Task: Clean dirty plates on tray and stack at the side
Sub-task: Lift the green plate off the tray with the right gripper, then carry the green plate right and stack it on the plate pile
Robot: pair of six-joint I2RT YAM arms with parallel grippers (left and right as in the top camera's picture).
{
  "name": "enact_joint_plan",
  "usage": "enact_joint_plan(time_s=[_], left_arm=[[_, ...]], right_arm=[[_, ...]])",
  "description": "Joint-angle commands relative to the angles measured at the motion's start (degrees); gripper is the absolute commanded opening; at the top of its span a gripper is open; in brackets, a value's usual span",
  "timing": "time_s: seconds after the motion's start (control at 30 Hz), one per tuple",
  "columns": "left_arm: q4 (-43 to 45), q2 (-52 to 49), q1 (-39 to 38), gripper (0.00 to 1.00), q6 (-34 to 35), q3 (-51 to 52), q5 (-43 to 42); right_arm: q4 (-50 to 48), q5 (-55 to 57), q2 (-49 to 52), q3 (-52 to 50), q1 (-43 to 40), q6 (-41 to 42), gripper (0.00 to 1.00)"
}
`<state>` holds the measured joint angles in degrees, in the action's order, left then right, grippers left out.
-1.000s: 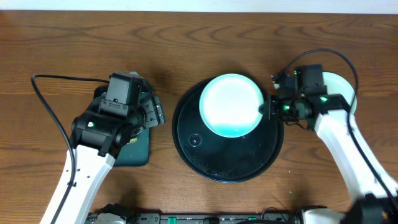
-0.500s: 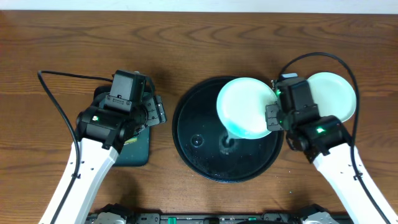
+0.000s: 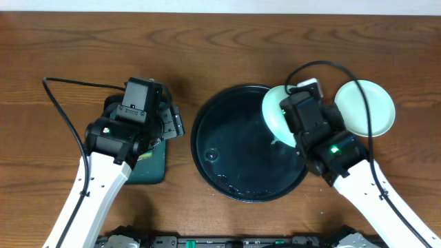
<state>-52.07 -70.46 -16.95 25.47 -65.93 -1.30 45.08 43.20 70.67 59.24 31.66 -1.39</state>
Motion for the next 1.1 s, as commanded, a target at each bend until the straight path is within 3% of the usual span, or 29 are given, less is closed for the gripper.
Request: enact_joint_plan(time_s=[0.0, 0.23, 0.57, 0.7, 1.07], left_arm=[[0.07, -0.28, -0.11, 0.79, -0.39, 0.04, 0.92], [0.09, -0.31, -0.13, 0.79, -0.39, 0.04, 0.94], [0.07, -0.42, -0.11, 0.79, -0.37, 0.09, 2.38], [-0.15, -1.2, -0.11, 0.79, -0.37, 0.09, 2.38], [-0.37, -3.23, -0.11, 0.79, -0.37, 0.09, 2.38]], right_arm=[[-0.35, 12.24, -0.07, 1.99, 2.84, -8.39, 0.01], [-3.43, 25.46, 0.15, 1.99, 8.96, -19.04, 0.01], [-26.58, 40.11, 1.68, 1.99, 20.7, -51.95, 0.01], [-31.71, 41.24, 2.32, 1.99, 23.56, -60.13, 0.01], [-32.09, 42.34, 2.84, 1.99, 24.7, -62.12, 0.01]])
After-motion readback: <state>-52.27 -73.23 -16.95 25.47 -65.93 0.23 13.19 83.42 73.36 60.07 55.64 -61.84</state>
